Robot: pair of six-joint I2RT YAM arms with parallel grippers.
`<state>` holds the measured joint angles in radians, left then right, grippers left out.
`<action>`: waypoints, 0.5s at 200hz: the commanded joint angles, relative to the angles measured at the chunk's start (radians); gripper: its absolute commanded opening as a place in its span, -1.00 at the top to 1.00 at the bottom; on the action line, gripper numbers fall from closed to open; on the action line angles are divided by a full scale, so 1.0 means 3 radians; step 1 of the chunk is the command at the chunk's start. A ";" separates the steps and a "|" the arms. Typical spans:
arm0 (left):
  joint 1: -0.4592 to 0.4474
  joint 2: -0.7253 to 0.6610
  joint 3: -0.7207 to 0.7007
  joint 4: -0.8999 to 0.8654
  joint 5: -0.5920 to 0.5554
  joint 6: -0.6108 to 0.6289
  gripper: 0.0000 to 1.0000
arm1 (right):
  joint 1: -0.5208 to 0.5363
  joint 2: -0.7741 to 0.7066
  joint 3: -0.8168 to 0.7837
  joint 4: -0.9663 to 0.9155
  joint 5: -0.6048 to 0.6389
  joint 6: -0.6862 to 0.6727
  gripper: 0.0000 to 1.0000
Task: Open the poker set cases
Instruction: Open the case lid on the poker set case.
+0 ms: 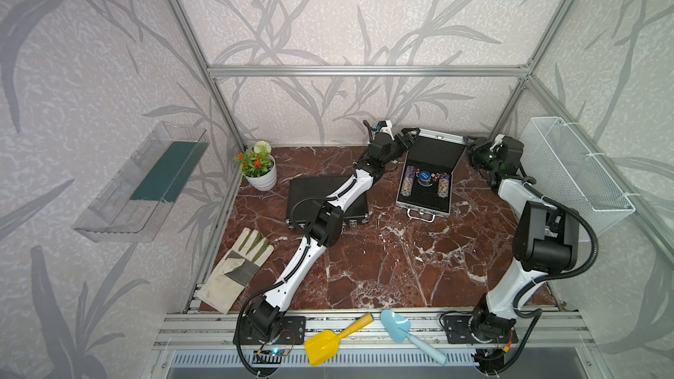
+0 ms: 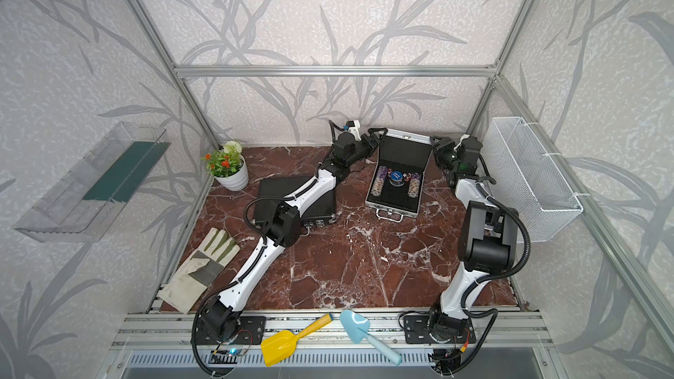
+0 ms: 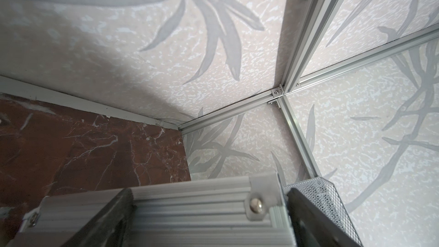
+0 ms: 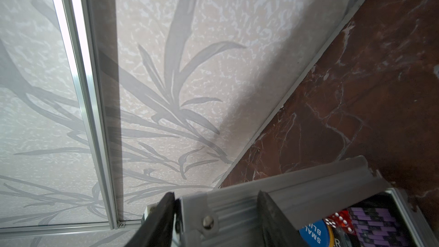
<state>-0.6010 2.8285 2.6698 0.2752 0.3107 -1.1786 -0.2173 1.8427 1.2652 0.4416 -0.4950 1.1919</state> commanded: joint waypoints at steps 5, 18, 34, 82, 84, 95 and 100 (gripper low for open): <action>-0.0054 -0.0051 0.0013 -0.0139 0.0235 0.0031 -0.90 | 0.0152 0.0124 0.0047 0.0148 -0.0210 0.0297 -0.13; -0.0037 -0.0092 -0.0066 -0.0117 0.0247 0.0032 -0.96 | 0.0160 0.0145 0.0058 0.0228 -0.0186 0.0399 -0.14; -0.0019 -0.0162 -0.0179 -0.0110 0.0253 0.0036 -0.99 | 0.0161 0.0179 0.0067 0.0350 -0.0151 0.0525 -0.13; 0.0031 -0.0428 -0.0346 -0.0170 0.0250 0.0242 -0.99 | 0.0187 0.0280 0.0108 0.0588 -0.0094 0.0774 -0.14; 0.0034 -0.0441 -0.0346 -0.0178 0.0252 0.0264 -0.99 | 0.0187 0.0284 0.0111 0.0588 -0.0091 0.0776 -0.14; 0.0032 -0.0504 -0.0355 -0.0241 0.0263 0.0326 -0.98 | 0.0192 0.0300 0.0137 0.0602 -0.0079 0.0796 -0.14; 0.0039 -0.0529 -0.0374 -0.0257 0.0263 0.0356 -0.98 | 0.0197 0.0305 0.0146 0.0604 -0.0076 0.0800 -0.14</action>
<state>-0.5774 2.7556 2.5748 0.2432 0.3363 -1.1290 -0.1932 1.9079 1.2716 0.5827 -0.4767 1.3872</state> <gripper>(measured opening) 0.993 0.569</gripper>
